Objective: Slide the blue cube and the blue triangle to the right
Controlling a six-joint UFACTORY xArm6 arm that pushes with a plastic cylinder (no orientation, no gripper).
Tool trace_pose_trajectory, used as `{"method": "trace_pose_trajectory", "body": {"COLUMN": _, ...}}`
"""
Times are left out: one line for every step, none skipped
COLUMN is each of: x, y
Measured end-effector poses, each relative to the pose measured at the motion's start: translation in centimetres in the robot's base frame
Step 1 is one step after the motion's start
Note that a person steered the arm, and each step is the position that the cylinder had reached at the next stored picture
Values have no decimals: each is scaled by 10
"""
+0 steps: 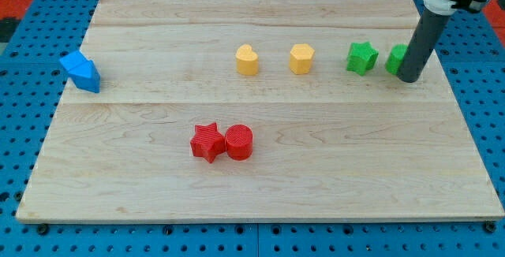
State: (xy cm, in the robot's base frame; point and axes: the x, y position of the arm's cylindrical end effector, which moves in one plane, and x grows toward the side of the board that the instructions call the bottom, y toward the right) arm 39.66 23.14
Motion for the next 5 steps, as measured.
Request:
{"method": "trace_pose_trajectory", "body": {"x": 8, "y": -1}}
{"method": "trace_pose_trajectory", "body": {"x": 42, "y": -10}}
{"method": "trace_pose_trajectory", "body": {"x": 50, "y": -10}}
{"method": "trace_pose_trajectory", "body": {"x": 56, "y": -10}}
{"method": "trace_pose_trajectory", "body": {"x": 59, "y": -10}}
